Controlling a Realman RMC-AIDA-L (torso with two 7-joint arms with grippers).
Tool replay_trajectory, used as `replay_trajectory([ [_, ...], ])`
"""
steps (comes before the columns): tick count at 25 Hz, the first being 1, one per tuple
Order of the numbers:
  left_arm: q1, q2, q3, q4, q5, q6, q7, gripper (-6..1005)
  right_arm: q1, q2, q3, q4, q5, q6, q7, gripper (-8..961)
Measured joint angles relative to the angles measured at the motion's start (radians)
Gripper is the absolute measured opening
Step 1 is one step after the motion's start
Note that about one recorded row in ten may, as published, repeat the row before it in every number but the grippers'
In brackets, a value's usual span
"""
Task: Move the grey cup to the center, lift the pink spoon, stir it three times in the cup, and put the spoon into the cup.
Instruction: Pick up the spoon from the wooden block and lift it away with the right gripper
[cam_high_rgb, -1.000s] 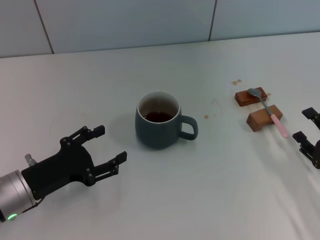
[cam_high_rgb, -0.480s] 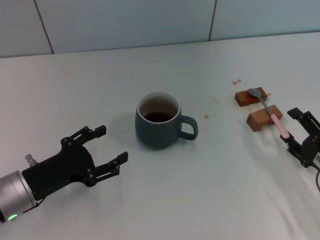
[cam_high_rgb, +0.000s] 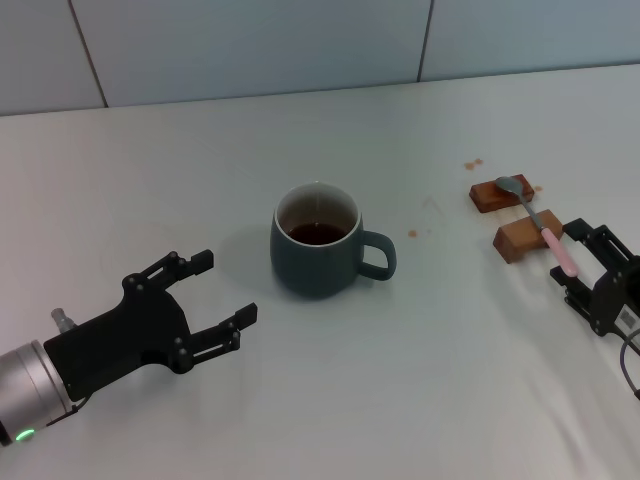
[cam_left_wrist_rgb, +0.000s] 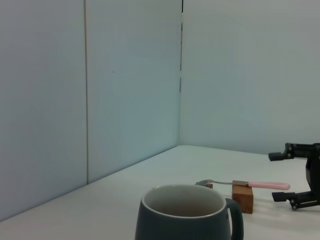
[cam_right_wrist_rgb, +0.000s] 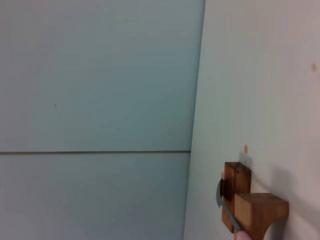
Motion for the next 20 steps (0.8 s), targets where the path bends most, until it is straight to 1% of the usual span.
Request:
replay_trajectory([
  [7,0.001,0.001,0.000,0.000,0.003,0.003,0.009,854,-0.003,0.000,0.000,0.001,0.000,0.017,0.002,760],
  [13,0.006,0.002,0.000,0.000,0.004,0.004,0.013,854,0.004,0.000,0.000,0.001,-0.005,0.037,-0.001,543],
  [18,0.009,0.003,0.000,0.001,0.005,0.005,0.016,854,0.007,-0.001,-0.003,-0.002,-0.023,0.037,-0.005,293],
  [20,0.009,0.003,0.000,0.001,0.005,0.005,0.016,854,0.003,-0.002,-0.008,-0.006,-0.024,0.025,-0.013,172],
])
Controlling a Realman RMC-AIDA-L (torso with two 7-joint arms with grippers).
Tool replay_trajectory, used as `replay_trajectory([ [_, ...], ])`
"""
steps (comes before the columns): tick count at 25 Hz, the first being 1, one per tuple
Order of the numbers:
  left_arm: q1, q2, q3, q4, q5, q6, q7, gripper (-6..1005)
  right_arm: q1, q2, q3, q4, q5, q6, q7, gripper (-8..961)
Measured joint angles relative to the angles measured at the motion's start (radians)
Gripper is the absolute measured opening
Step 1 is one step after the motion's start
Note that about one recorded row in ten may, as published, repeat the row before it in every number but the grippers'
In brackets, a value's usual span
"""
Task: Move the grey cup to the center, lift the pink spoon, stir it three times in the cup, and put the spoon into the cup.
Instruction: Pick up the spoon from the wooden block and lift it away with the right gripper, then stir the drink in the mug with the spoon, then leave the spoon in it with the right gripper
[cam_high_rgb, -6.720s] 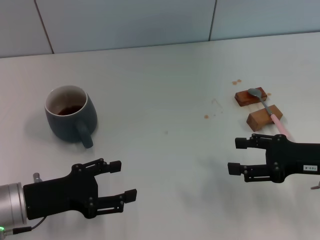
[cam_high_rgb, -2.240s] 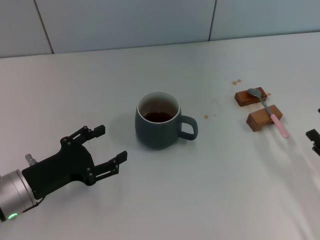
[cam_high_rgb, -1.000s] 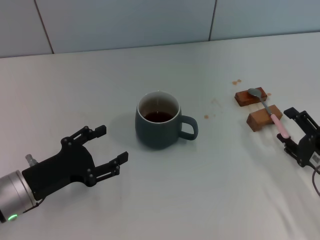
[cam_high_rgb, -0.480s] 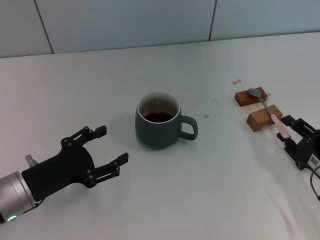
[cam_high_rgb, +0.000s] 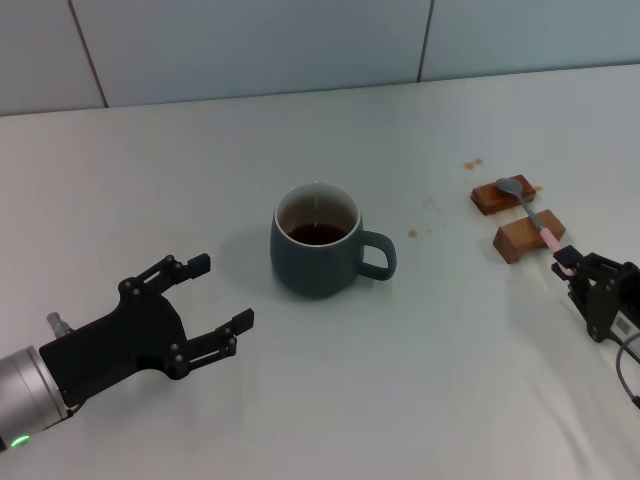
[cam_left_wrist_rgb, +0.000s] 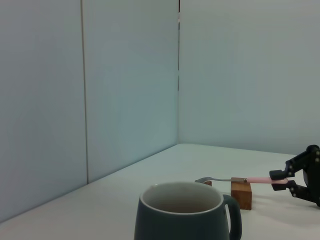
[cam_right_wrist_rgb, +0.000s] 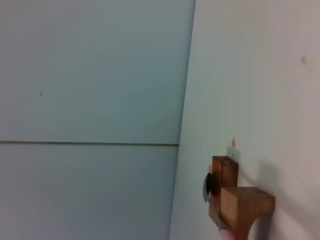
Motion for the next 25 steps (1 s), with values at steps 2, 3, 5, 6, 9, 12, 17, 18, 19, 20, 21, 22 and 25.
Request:
replay_trajectory([
  [2,0.000,0.000,0.000,0.000,0.000,0.000,0.000,854,-0.013,0.000,0.002,-0.001,0.002,-0.027,-0.021,111],
  [3,0.003,0.000,0.000,0.001,0.000,0.010,0.012,854,-0.021,0.000,0.007,-0.002,0.005,-0.045,-0.034,111],
  [5,0.005,0.001,0.000,0.002,0.000,0.020,0.013,854,-0.040,0.001,0.034,-0.002,0.010,-0.093,-0.082,111],
  [6,0.005,0.001,0.000,0.002,0.000,0.020,0.013,854,-0.059,0.001,0.085,-0.002,0.011,-0.158,-0.148,111],
  [9,0.008,0.001,0.000,0.006,0.000,0.029,0.013,855,-0.076,-0.001,0.142,-0.019,0.012,-0.246,-0.205,110],
  [12,0.011,0.001,0.003,0.015,0.000,0.040,0.012,855,-0.078,-0.003,0.200,-0.135,0.013,-0.409,-0.225,110],
  [17,0.008,-0.001,0.031,0.026,0.000,0.033,-0.002,855,-0.001,-0.003,0.212,-0.526,0.013,-0.602,-0.159,110],
  [18,0.008,-0.001,0.031,0.026,0.000,0.033,-0.002,855,0.023,0.000,0.188,-0.644,0.011,-0.623,-0.111,110],
  [19,0.008,-0.001,0.031,0.026,0.000,0.033,-0.002,855,0.045,0.002,0.157,-0.752,0.011,-0.638,-0.064,110],
  [20,0.006,-0.001,0.035,0.027,0.000,0.029,-0.007,855,0.062,0.002,0.106,-0.852,0.011,-0.651,-0.021,110],
  [21,0.002,-0.001,0.041,0.033,0.000,0.021,-0.021,855,0.074,0.004,0.046,-0.948,0.011,-0.659,0.025,110],
  [22,0.002,-0.001,0.041,0.037,0.000,0.018,-0.027,855,0.086,0.005,-0.023,-1.040,0.011,-0.661,0.066,110],
  [25,0.001,-0.001,0.040,0.042,0.000,0.013,-0.034,855,0.101,0.008,-0.211,-1.275,0.011,-0.645,0.173,109],
])
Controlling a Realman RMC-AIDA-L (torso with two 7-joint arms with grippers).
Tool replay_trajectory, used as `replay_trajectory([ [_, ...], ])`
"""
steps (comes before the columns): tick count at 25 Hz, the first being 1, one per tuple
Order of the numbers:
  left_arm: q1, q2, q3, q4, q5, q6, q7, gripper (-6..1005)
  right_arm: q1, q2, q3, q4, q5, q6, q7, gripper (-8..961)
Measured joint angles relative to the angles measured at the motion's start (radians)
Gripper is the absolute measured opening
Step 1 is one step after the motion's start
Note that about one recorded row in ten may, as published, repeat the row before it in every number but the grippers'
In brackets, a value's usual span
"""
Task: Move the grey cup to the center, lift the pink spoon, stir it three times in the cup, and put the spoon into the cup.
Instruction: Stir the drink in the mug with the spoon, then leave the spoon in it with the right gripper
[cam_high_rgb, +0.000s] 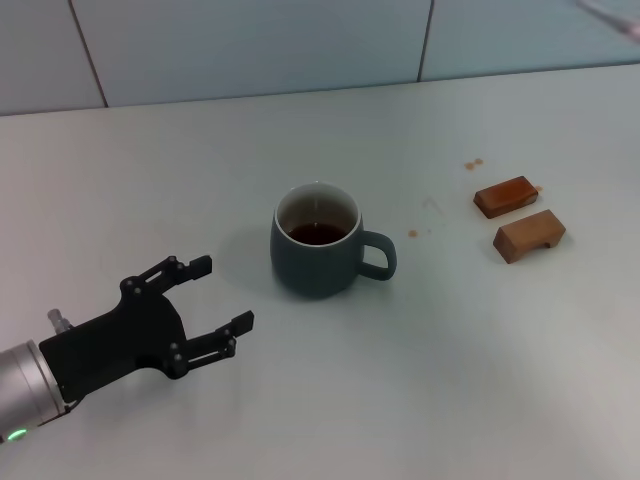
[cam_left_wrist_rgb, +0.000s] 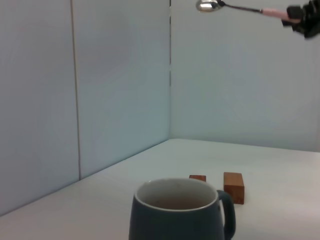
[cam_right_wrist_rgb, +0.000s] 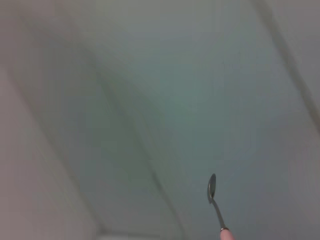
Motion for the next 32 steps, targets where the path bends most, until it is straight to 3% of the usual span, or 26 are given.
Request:
replay_trajectory([
  [4,-0.009,-0.001,0.003,0.006,0.000,-0.026,-0.023,855,0.007,-0.001,-0.239,-0.302,-0.030,0.035,0.153,109],
  [8,-0.013,-0.002,0.011,0.011,0.000,-0.037,-0.032,855,0.035,-0.006,-0.474,-0.575,-0.178,0.079,0.300,109],
  [13,-0.020,-0.002,0.012,0.011,0.000,-0.045,-0.032,855,0.171,-0.033,-0.679,-0.700,-0.438,0.019,0.472,110],
  [16,-0.025,-0.002,0.012,0.010,0.000,-0.049,-0.032,855,0.271,-0.039,-0.764,-0.680,-0.562,-0.036,0.529,110],
  [20,-0.026,-0.002,0.012,0.010,0.000,-0.050,-0.032,855,0.398,-0.030,-0.809,-0.581,-0.666,-0.091,0.557,109],
  [26,-0.024,-0.002,0.012,0.010,0.000,-0.051,-0.032,854,0.497,-0.028,-0.819,-0.403,-0.699,-0.087,0.551,109],
  [32,-0.023,-0.002,0.012,0.009,0.000,-0.052,-0.031,854,0.549,-0.031,-0.829,-0.269,-0.710,-0.062,0.537,110],
])
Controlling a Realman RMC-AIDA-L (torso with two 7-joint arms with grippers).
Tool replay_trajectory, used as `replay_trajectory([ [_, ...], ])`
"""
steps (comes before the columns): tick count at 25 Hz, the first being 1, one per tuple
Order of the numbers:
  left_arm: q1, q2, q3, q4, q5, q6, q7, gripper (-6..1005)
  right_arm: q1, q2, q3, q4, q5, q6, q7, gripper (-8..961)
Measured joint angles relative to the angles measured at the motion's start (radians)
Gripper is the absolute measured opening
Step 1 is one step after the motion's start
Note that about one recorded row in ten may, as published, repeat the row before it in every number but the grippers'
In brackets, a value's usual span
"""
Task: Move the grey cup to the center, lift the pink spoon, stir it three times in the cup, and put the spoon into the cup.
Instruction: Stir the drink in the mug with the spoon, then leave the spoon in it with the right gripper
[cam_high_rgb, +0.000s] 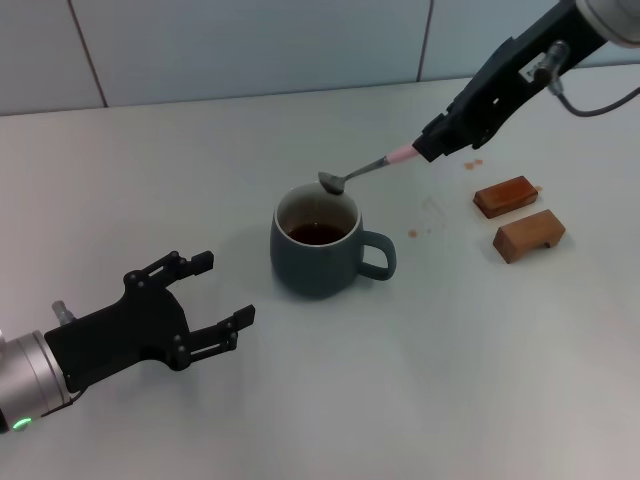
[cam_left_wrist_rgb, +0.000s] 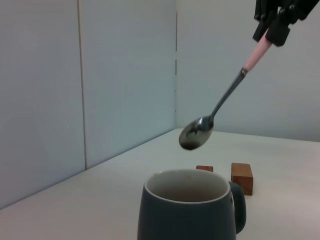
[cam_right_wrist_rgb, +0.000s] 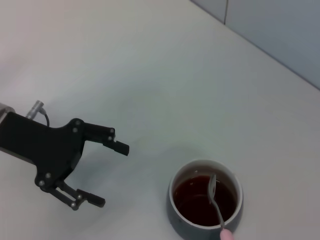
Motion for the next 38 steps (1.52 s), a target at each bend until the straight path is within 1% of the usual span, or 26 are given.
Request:
replay_trajectory([
  [3,-0.002,0.000,0.005,0.000,0.000,0.000,0.000,854,0.018,-0.001,-0.014,0.050,-0.026,0.019,-0.002,111],
  [10,-0.006,-0.001,0.011,-0.001,0.000,0.000,-0.001,854,0.069,-0.001,-0.036,0.220,-0.052,0.094,-0.029,111],
  [16,-0.006,-0.002,0.011,-0.004,0.000,0.000,0.003,854,0.143,0.004,-0.059,0.378,-0.139,0.163,-0.047,112],
  [20,-0.006,-0.002,0.011,-0.006,0.000,0.000,0.005,854,0.176,0.005,-0.062,0.444,-0.150,0.176,-0.052,113],
  [25,-0.006,-0.002,0.011,-0.008,0.000,0.000,0.006,854,0.224,0.016,-0.067,0.527,-0.145,0.185,-0.068,113],
  [29,-0.007,-0.002,0.011,-0.008,0.000,0.001,0.007,855,0.270,0.018,-0.068,0.621,-0.142,0.256,-0.078,114],
  [32,-0.008,-0.002,0.011,-0.008,0.000,0.002,0.008,855,0.285,0.009,-0.067,0.660,-0.151,0.310,-0.079,114],
  [34,-0.011,-0.002,0.011,-0.008,0.000,0.001,0.008,855,0.289,-0.003,-0.064,0.670,-0.157,0.326,-0.079,114],
  [38,-0.012,-0.002,0.011,-0.008,0.000,0.001,0.008,855,0.289,-0.024,-0.065,0.671,-0.161,0.301,-0.073,115],
])
